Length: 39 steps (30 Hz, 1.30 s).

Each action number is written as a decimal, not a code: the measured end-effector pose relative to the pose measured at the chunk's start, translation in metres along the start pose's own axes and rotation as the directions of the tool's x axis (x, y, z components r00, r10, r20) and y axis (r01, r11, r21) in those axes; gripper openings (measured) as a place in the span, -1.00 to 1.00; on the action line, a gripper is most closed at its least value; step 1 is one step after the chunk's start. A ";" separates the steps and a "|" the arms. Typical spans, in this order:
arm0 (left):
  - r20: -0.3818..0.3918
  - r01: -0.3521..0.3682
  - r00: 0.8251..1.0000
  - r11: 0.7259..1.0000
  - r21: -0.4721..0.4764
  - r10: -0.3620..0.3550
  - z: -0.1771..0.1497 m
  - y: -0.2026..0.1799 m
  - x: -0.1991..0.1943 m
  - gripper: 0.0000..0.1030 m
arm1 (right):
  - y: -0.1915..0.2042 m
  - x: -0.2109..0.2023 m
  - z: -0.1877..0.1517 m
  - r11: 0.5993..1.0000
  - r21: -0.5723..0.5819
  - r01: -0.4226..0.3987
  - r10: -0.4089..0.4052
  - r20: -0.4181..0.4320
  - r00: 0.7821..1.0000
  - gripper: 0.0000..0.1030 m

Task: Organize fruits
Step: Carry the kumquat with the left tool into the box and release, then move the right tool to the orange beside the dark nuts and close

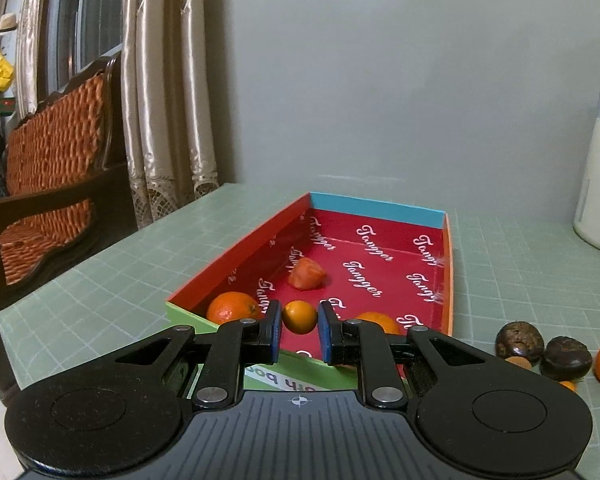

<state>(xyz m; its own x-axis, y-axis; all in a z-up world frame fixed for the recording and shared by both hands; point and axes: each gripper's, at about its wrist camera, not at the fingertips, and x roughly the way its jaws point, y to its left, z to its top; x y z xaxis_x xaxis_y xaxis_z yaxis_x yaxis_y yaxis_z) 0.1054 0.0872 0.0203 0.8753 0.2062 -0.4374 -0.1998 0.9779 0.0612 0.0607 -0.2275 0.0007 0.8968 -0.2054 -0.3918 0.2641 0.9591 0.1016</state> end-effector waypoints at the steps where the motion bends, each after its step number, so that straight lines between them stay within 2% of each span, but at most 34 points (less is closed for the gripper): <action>1: -0.001 0.002 1.000 1.000 -0.003 -0.002 0.000 0.000 0.000 -0.62 | 0.001 0.000 0.000 1.000 -0.002 -0.006 0.006 0.002 1.000 0.83; 4: -0.002 0.006 1.000 1.000 0.000 -0.006 0.000 0.000 0.001 -0.57 | 0.004 -0.001 0.000 1.000 -0.013 -0.027 0.027 0.003 1.000 0.83; 6: 0.002 0.012 1.000 1.000 0.002 -0.012 0.001 -0.001 -0.001 -0.29 | 0.006 -0.001 0.000 0.999 -0.019 -0.044 0.044 -0.001 0.999 0.83; 7: 0.011 0.002 1.000 1.000 0.007 -0.002 0.001 -0.002 -0.002 0.18 | 0.007 -0.001 -0.001 0.998 -0.021 -0.053 0.053 -0.003 0.999 0.83; 8: 0.024 -0.022 0.999 1.000 0.013 0.021 0.001 -0.005 -0.004 0.73 | 0.008 -0.002 -0.001 0.998 -0.023 -0.060 0.060 -0.004 0.998 0.83; 9: 0.034 -0.052 0.998 0.999 0.007 0.052 0.000 -0.005 -0.006 0.94 | 0.008 -0.002 0.000 0.997 -0.024 -0.068 0.068 -0.004 0.998 0.83; 10: 0.047 -0.070 0.996 0.998 0.000 0.070 0.000 -0.004 -0.008 1.00 | 0.009 -0.002 0.000 0.997 -0.026 -0.077 0.077 -0.004 0.997 0.83; 13: 0.025 -0.045 0.999 0.999 -0.024 0.046 0.001 0.000 -0.006 1.00 | 0.011 -0.003 0.000 0.995 -0.027 -0.101 0.101 -0.007 0.995 0.83; 19: -0.021 -0.045 0.999 0.995 -0.085 0.044 0.000 0.012 0.002 1.00 | 0.014 -0.002 0.001 0.987 -0.032 -0.155 0.155 -0.016 0.988 0.85; 31: -0.028 -0.062 0.998 0.996 -0.058 0.060 -0.006 0.022 -0.003 1.00 | 0.033 0.000 -0.002 0.961 -0.059 -0.270 0.266 -0.065 0.962 0.91; 39: 0.005 -0.053 0.999 0.998 -0.042 0.053 -0.008 0.030 -0.016 1.00 | 0.036 0.002 -0.003 0.953 -0.045 -0.300 0.296 -0.079 0.952 0.87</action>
<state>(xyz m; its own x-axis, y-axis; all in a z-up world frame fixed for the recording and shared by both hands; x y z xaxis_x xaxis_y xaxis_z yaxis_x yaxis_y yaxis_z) 0.0817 0.1126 0.0219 0.8656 0.2583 -0.4289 -0.2643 0.9633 0.0467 0.0706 -0.1930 0.0015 0.9037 0.1036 -0.4154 -0.0334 0.9844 0.1729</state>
